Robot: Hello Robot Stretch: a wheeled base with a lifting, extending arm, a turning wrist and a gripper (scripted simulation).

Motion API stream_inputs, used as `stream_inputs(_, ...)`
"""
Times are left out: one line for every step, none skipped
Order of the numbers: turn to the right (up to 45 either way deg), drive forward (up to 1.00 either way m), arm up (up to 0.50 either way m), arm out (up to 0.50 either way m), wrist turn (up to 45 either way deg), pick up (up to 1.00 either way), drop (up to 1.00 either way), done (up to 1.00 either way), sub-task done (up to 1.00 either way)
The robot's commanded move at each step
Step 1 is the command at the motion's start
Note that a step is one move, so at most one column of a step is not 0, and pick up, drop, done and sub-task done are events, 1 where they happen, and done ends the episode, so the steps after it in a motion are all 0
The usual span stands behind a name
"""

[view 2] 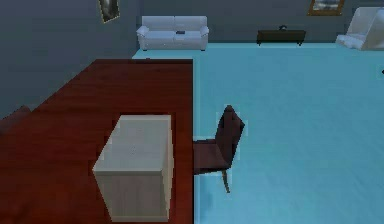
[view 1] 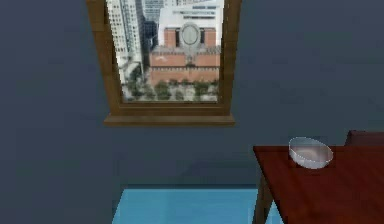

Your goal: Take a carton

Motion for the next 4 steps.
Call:
stream_inputs(0.0,0.0,0.5,0.0,0.0,0.0,0.0,0.0,0.0)
stream_inputs(0.0,0.0,0.38,0.0,0.0,0.0,0.0,0.0,0.0)
stream_inputs(0.0,0.0,0.0,0.08,0.0,0.0,0.0,0.0,0.0)
stream_inputs(0.0,0.0,0.0,0.0,45.0,0.0,0.0,0.0,0.0)
